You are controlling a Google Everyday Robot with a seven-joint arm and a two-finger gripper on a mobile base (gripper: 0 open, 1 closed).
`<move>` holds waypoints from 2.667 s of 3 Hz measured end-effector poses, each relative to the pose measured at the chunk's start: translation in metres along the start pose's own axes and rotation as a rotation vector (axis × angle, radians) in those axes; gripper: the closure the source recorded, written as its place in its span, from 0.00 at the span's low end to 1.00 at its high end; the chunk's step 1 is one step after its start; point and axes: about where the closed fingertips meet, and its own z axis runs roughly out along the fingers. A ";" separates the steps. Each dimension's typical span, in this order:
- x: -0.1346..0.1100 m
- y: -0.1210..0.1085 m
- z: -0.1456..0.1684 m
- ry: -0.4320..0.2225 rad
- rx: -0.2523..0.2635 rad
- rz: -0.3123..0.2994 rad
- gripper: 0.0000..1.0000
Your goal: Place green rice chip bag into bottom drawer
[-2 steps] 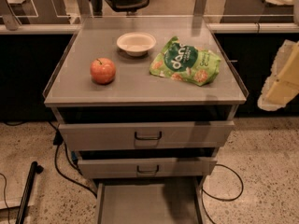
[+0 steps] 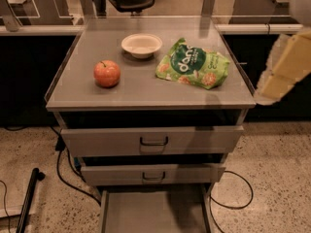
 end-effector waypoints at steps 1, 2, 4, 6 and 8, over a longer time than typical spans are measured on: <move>-0.011 -0.018 0.017 -0.064 0.021 0.002 0.00; -0.011 -0.042 0.077 -0.111 0.023 0.059 0.00; -0.015 -0.050 0.099 -0.112 0.010 0.047 0.00; -0.016 -0.077 0.191 -0.074 -0.076 0.042 0.00; 0.002 -0.109 0.270 -0.046 -0.108 0.145 0.00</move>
Offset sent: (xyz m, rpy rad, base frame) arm 0.0895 0.0143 -0.0441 0.1710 -0.0229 0.0080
